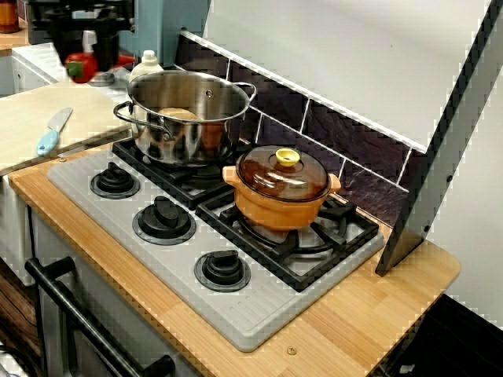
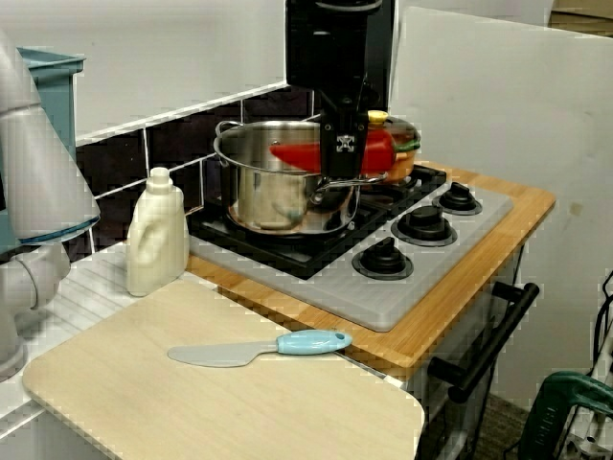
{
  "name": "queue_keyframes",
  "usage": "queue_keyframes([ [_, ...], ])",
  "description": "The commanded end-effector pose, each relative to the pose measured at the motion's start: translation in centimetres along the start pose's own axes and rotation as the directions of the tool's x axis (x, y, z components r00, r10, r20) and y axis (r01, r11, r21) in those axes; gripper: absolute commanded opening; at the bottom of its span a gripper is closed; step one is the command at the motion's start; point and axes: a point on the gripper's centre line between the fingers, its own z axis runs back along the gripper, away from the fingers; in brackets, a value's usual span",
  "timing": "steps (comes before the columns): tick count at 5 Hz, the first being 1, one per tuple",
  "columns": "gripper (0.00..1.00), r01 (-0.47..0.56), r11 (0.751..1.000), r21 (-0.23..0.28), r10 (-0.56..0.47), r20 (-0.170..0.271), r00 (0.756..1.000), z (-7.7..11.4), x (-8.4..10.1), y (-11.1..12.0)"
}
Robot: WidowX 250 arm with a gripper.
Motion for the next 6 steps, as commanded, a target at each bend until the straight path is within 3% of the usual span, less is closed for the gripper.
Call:
queue_keyframes([
  [1,0.00,0.070,0.998,-0.008,-0.069,0.105,0.992,2.9,-0.1,-3.3],
  [4,0.00,0.076,0.997,0.000,-0.075,0.125,0.989,2.5,1.7,-6.6],
  [6,0.00,0.063,0.998,-0.004,-0.062,0.138,0.988,1.9,3.5,-7.7],
])
